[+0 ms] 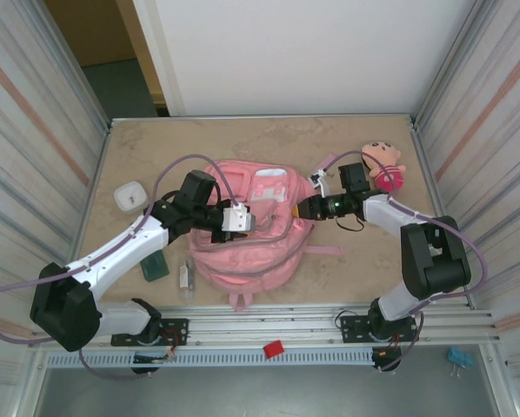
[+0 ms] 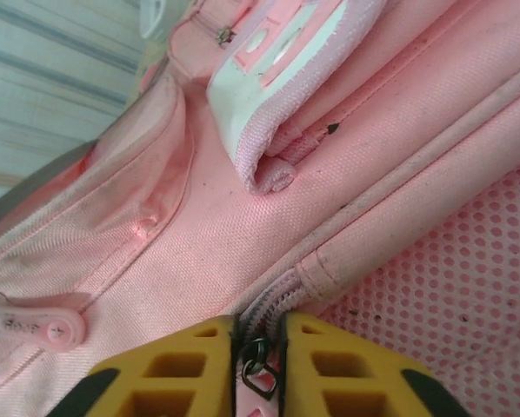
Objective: Pack the student bag
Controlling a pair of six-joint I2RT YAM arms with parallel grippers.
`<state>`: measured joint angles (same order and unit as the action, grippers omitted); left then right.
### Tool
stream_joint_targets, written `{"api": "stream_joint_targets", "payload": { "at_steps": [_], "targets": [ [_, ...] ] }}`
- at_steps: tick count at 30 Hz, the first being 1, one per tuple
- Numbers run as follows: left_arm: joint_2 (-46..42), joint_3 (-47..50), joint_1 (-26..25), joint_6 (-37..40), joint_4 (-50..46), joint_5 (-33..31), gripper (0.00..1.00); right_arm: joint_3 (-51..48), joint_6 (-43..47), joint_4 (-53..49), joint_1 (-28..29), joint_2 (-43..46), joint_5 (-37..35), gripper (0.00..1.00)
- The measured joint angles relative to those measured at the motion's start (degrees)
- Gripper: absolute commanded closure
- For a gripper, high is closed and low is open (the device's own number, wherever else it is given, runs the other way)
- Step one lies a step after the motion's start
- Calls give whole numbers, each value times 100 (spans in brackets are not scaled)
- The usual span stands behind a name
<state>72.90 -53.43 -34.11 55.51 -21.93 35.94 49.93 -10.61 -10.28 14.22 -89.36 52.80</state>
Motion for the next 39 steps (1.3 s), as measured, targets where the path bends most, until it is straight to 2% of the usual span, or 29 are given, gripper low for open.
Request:
{"api": "stream_joint_targets", "payload": {
  "at_steps": [6, 10, 11, 13, 15, 18, 20, 21, 27, 29, 30, 34, 39],
  "targets": [
    [-24, 111, -2, 0, 240, -87, 96, 570, 13, -800, 2, 179, -20, 99],
    [-24, 238, 0, 0, 431, -201, 96, 745, -42, -1134, 7, 208, 37, 98],
    [-26, 251, 0, 0, 470, -229, 96, 745, -50, -1211, 7, 208, 44, 92],
    [-31, 258, 0, -2, 516, -256, 96, 745, -52, -1340, 7, 208, 15, 70],
    [-55, 258, 0, 0, 533, -262, 95, 739, 2, -1375, 0, 210, -72, 44],
    [-94, 258, 2, 0, 538, -275, 95, 662, 105, -1224, -46, 210, -162, 18],
    [-109, 258, 4, 0, 538, -273, 95, 584, 153, -1025, -111, 192, -177, 7],
    [-111, 258, 4, 0, 535, -273, 95, 560, 162, -922, -131, 151, -170, 7],
    [-114, 258, 4, 0, 538, -260, 95, 553, 188, -321, -140, -400, 153, 12],
    [-114, 258, 4, 0, 538, -258, 95, 555, 227, -293, -114, -573, 308, 17],
    [-114, 258, 4, 0, 538, -258, 95, 555, 258, -295, -101, -619, 361, 21],
    [-114, 258, 4, 0, 531, -256, 95, 570, 492, -415, -20, -675, 487, 54],
    [-114, 308, 4, 0, 525, -240, 95, 616, 553, -645, -9, -640, 546, 75]
  ]
}}
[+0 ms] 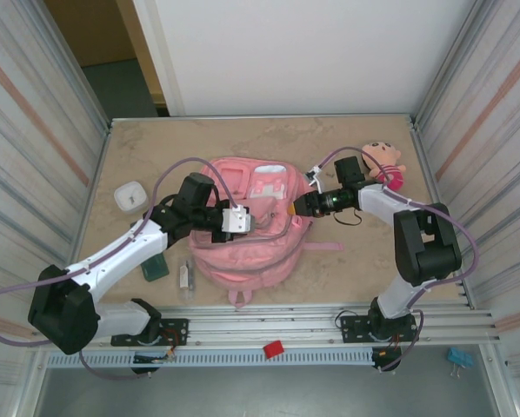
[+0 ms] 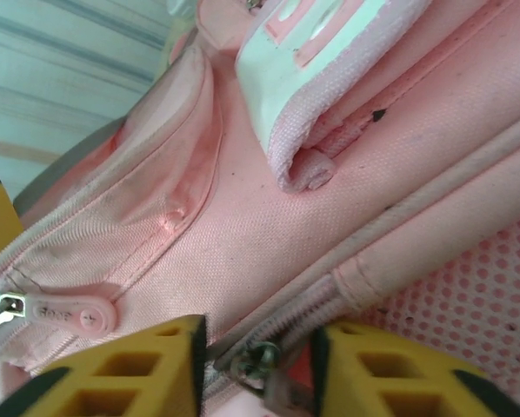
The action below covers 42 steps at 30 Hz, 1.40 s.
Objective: Pack the student bag
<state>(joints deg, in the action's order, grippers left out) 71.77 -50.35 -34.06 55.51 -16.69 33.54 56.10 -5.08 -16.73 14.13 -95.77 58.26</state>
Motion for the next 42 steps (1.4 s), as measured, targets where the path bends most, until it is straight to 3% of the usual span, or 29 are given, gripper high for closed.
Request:
{"api": "stream_joint_targets", "payload": {
  "at_steps": [11, 17, 25, 32, 42],
  "targets": [
    [-57, 26, 0, 0, 11, 37, 95, 146, -50, -387, -15, 186, -297, 99],
    [-59, 26, 0, 24, 13, 9, 95, 326, -350, -686, 20, 254, -553, 100],
    [-85, 26, -66, 195, 4, -129, 95, 778, -321, -1314, 474, 553, -1923, 100],
    [-83, 24, -321, 487, -208, -490, 95, 905, 334, -1580, 960, 555, -2911, 100],
    [-20, 24, -557, 922, -258, -765, 95, 935, 1196, -1635, 1047, 555, -3252, 100]
  ]
}}
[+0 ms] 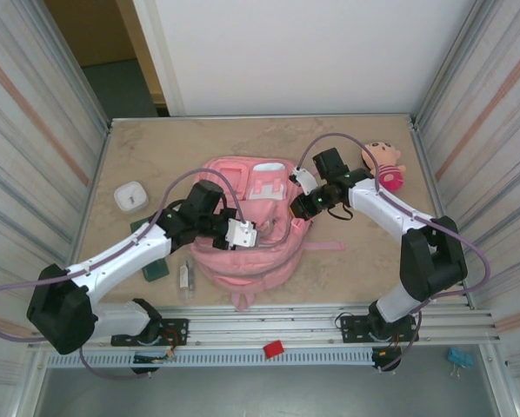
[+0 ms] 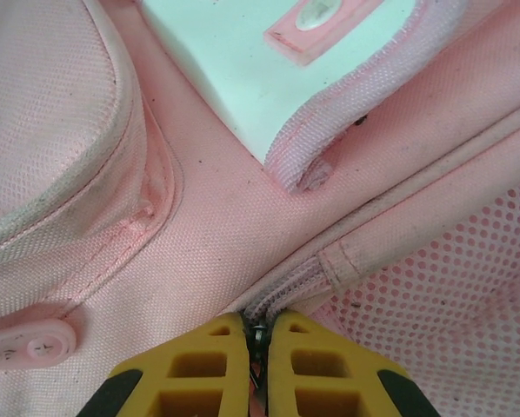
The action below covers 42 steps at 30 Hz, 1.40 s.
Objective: Pack the student bag
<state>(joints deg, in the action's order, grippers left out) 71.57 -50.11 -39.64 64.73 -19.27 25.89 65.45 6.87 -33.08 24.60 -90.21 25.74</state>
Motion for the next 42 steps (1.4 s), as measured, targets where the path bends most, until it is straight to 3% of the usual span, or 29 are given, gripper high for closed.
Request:
{"api": "stream_joint_targets", "payload": {
  "at_steps": [14, 20, 25, 34, 42],
  "targets": [
    [26, -2, -225, 348, -66, -229, 95, -201, 1508, 413, 31, 52, 87, 100],
    [24, -55, -249, 424, -192, -310, 95, 223, 1921, -68, 356, 26, -619, 100],
    [22, -55, -249, 433, -199, -310, 95, 260, 2168, -101, 413, 26, -697, 100],
    [-68, -55, -232, 428, -262, -297, 95, 538, 2006, -546, 131, 9, -332, 100],
    [-251, -48, -162, 188, -304, -221, 95, 929, 1263, -1204, 72, -197, 247, 100]
  ]
}}
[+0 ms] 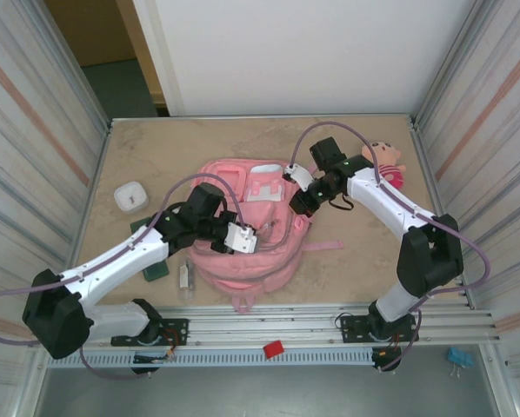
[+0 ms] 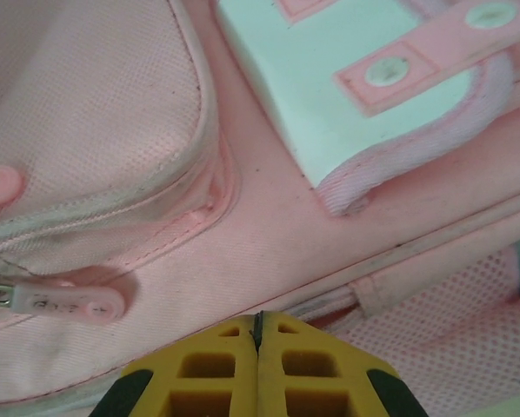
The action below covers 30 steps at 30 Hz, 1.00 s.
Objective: Pack the student bag
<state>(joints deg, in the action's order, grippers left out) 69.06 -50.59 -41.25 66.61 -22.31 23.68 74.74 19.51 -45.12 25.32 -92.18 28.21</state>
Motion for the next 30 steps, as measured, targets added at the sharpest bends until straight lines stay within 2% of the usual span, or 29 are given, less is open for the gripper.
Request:
{"api": "stream_joint_targets", "payload": {
  "at_steps": [3, 7, 10, 18, 21, 24, 30],
  "targets": [
    [-72, 85, 61, -199, 138, 92, 95, -164, -293, 52, -31, 4, 245, 100],
    [-111, 221, 103, -428, 297, 223, 95, -649, -697, 302, -164, 46, 514, 80],
    [-140, 289, 142, -542, 398, 291, 95, -942, -876, 520, -334, 186, 667, 69],
    [-214, 334, 271, -669, 505, 472, 95, -1639, -1003, 1561, -763, 999, 1099, 49],
    [-214, 337, 295, -688, 516, 522, 95, -1810, -933, 1871, -859, 1049, 1263, 35],
    [-223, 337, 306, -691, 527, 529, 95, -1808, -804, 2105, -901, 796, 1410, 34],
    [-232, 337, 306, -691, 529, 531, 95, -1808, -525, 2275, -914, 192, 1725, 41]
  ]
}}
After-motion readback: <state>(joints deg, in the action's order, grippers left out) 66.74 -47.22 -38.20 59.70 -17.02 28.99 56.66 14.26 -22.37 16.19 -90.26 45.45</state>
